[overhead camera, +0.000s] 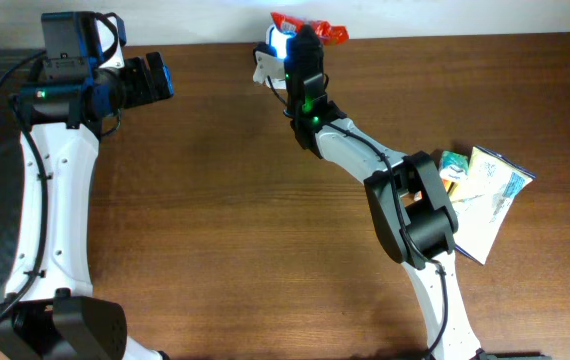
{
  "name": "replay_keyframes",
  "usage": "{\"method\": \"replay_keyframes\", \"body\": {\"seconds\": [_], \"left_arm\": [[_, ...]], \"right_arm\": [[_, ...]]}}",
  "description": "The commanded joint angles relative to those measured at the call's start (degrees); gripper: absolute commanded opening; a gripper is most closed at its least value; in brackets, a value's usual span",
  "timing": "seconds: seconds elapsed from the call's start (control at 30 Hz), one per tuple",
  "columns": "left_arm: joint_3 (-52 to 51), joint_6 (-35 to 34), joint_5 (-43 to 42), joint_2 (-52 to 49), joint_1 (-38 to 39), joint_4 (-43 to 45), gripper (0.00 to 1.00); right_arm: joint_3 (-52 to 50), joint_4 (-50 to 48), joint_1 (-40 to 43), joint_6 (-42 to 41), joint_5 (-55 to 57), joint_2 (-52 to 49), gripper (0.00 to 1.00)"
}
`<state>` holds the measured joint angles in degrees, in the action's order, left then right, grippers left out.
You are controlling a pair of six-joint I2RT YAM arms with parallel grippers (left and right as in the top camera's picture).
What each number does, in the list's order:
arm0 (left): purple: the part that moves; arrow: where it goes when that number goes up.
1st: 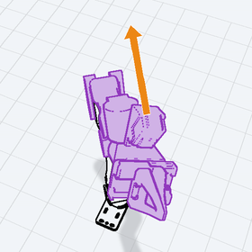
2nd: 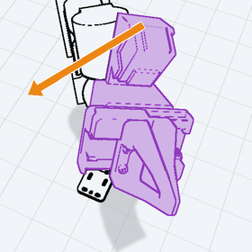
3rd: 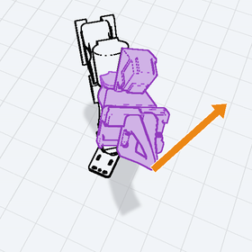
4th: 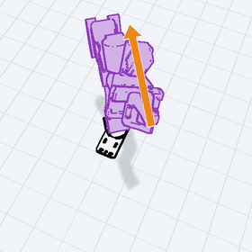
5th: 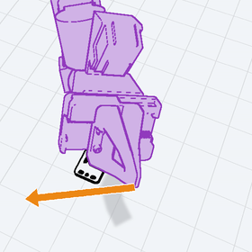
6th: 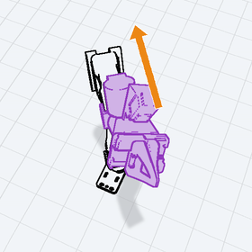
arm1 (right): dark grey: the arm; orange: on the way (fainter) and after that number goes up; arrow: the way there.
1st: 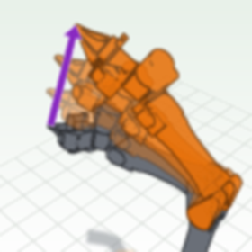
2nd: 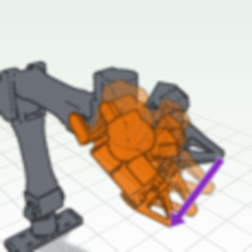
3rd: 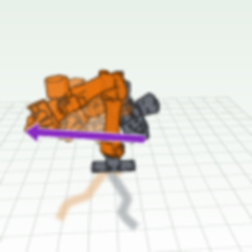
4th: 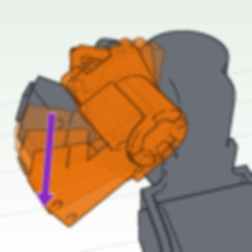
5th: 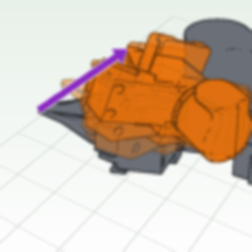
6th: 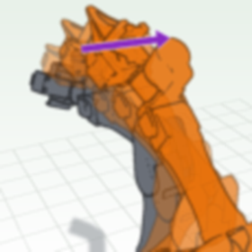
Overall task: Scan the item barcode
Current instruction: 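Hold the red snack bag's barcode over the white scanner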
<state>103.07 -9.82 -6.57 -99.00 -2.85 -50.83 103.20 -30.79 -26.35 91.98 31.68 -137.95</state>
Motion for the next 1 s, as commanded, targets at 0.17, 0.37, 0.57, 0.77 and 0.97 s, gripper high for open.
{"method": "replay_keyframes", "body": {"seconds": [0.17,0.37,0.57,0.77,0.97], "left_arm": [[0.1,1.0,0.2,-0.3,0.1,0.1,0.99],[0.1,1.0,0.2,-0.3,0.1,0.1,0.99],[0.1,1.0,0.2,-0.3,0.1,0.1,0.99],[0.1,1.0,0.2,-0.3,0.1,0.1,0.99],[0.1,1.0,0.2,-0.3,0.1,0.1,0.99]], "right_arm": [[1.2,-4.0,-0.6,-0.2,2.0,1.6,0.04],[1.1,0.7,-0.9,-4.8,3.1,5.5,0.04],[1.1,29.1,-1.0,-26.2,1.9,22.3,0.04],[1.1,57.8,-2.0,-53.6,-12.7,35.4,0.04],[1.1,85.1,4.2,-84.6,-37.1,41.3,0.04]]}}
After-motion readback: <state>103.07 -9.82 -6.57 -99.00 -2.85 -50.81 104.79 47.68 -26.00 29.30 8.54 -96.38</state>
